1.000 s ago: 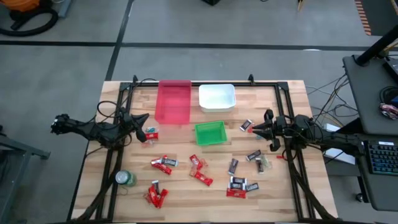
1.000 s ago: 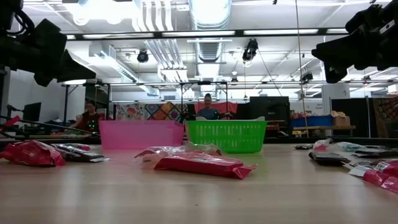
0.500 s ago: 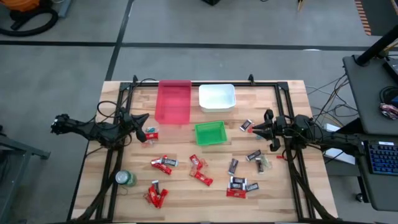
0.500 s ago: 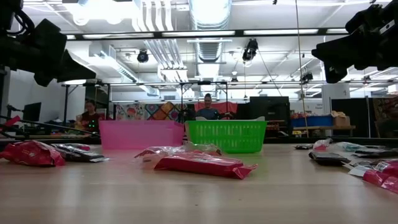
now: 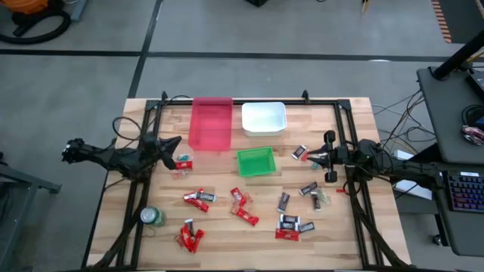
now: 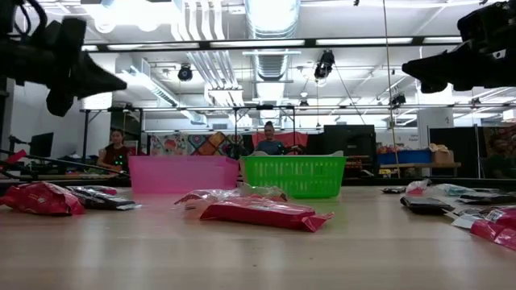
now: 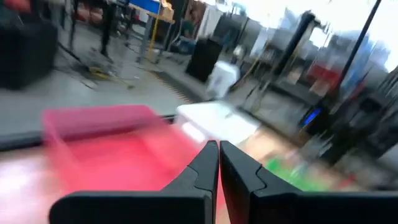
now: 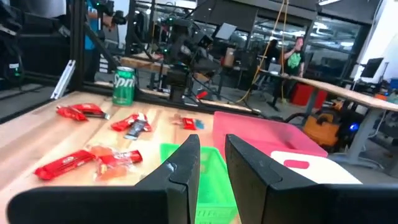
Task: Sort candy
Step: Put the orange candy into the red bin
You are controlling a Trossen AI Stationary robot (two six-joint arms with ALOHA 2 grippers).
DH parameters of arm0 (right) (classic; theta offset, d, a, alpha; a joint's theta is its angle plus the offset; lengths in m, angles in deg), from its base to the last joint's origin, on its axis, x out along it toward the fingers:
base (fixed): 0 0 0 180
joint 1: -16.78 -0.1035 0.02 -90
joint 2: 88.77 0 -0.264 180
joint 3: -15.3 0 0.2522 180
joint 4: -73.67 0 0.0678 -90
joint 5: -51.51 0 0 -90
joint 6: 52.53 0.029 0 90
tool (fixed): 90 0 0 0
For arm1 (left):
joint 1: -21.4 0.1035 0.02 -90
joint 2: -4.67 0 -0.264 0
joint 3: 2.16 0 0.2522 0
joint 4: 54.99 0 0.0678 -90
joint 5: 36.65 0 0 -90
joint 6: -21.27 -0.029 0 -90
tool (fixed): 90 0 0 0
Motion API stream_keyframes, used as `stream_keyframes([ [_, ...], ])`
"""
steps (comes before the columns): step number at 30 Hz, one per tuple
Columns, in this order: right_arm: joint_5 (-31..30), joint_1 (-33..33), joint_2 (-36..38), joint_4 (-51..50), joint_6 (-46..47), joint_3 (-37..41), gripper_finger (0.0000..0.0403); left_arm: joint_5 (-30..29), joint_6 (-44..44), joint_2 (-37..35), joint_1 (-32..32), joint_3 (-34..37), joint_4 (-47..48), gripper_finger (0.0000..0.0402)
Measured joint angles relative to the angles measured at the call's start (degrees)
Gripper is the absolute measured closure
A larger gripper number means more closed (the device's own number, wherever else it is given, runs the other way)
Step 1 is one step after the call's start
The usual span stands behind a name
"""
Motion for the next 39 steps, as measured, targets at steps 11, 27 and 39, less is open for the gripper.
stream_keyframes([
  [11, -0.9, 0.0, 0.0, 0.9, 25.0, 0.0, 0.0333, 29.1, 4.9, 7.4, -0.1, 3.9, -20.7, 0.0402],
  [27, -0.9, 0.0, 0.0, 2.0, 29.5, 0.0, 0.0333, 30.1, 17.9, 27.7, -0.1, -9.3, -3.3, 0.0402],
  [39, -1.0, 0.0, 0.0, 1.8, 28.4, 0.0, 0.0333, 39.3, 10.5, 50.3, -0.2, -27.8, 42.2, 0.0388],
])
